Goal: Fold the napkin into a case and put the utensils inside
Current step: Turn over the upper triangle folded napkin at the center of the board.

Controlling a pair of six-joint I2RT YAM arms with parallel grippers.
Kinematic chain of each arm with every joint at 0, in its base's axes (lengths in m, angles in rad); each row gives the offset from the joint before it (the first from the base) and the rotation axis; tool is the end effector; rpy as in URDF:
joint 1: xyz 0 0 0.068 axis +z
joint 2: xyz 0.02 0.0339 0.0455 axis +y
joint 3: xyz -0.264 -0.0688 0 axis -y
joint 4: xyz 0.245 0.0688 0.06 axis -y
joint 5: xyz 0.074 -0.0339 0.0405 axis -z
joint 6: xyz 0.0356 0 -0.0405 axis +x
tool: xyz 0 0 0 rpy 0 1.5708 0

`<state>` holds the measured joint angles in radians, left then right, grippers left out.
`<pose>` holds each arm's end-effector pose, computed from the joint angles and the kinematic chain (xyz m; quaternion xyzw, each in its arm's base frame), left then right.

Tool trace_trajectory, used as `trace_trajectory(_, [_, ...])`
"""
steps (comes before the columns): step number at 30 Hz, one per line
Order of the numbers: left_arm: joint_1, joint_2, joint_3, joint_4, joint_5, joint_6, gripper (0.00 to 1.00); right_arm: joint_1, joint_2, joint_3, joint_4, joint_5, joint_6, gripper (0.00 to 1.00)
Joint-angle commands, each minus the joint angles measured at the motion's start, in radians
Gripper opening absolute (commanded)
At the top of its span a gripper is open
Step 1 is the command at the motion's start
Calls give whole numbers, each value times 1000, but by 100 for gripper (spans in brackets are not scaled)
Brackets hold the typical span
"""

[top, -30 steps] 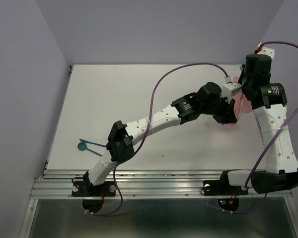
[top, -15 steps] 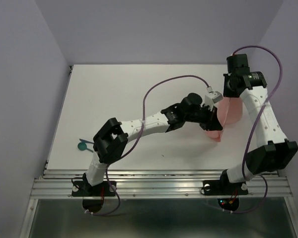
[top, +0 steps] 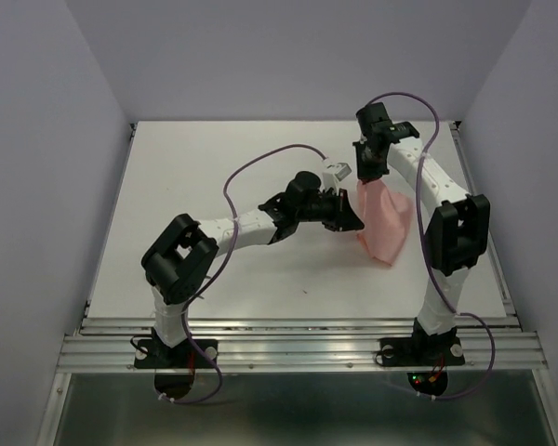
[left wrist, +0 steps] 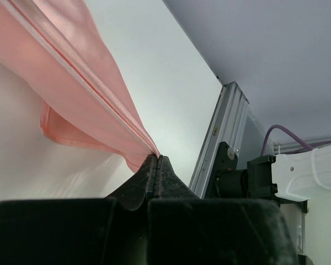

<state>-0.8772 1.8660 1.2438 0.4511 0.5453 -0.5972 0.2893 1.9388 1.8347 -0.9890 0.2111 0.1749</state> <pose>0.2631 -0.3454 0.2543 0.2745 0.7053 -0.5695 0.3208 0.3998 0.1112 0.2974 -0.0304 0.9660 -0.0455 0.2525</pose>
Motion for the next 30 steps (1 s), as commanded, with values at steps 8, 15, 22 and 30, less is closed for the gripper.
trace_trajectory(8, [17, -116, 9, 17, 110, -7, 0, -24, -58, 58, 311, -43, 130, 1])
trace_trajectory(15, [-25, -88, 126, -103, 65, 57, 0, -130, -274, -60, 354, 2, 176, 1])
trace_trajectory(22, [-140, 25, 374, -227, 51, 93, 0, -268, -493, -164, 343, 34, 150, 1])
trace_trajectory(30, [-270, 143, 626, -295, 120, 102, 0, -326, -555, -52, 191, 82, 51, 1])
